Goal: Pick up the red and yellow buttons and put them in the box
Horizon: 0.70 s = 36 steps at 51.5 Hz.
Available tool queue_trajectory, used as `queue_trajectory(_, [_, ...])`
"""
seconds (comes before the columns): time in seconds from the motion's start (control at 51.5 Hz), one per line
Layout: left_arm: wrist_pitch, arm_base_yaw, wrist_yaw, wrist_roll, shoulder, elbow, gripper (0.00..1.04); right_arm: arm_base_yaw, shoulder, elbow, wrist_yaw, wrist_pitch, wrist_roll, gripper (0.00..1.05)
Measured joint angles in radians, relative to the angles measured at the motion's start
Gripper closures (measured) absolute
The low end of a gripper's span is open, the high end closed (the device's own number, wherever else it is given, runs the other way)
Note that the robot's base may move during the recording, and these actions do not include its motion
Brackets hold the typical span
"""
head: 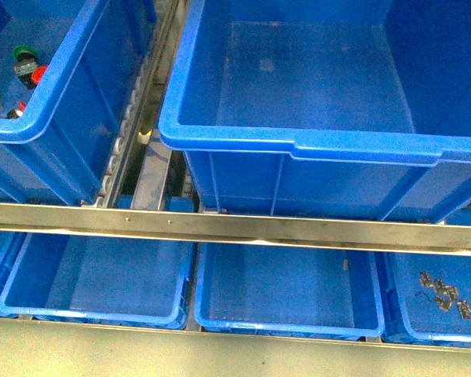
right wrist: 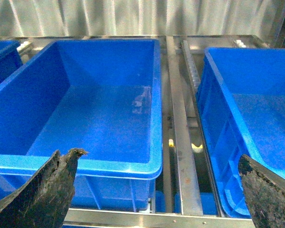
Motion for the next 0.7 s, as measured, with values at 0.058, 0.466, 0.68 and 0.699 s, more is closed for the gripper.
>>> queue_trajectory(0.058, [0.000,0.000,0.000,0.000,0.000,0.000,0.08,0.000,0.000,0.000,0.000,0.000,0.000,0.06])
queue_trajectory(0.466, [0.000,0.000,0.000,0.000,0.000,0.000,0.08,0.000,0.000,0.000,0.000,0.000,0.000,0.06])
queue_trajectory(0.68, [0.000,0.000,0.000,0.000,0.000,0.000,0.08,0.000,0.000,0.000,0.000,0.000,0.000,0.06])
queue_trajectory(0.699, [0.000,0.000,0.000,0.000,0.000,0.000,0.08,0.000,0.000,0.000,0.000,0.000,0.000,0.06])
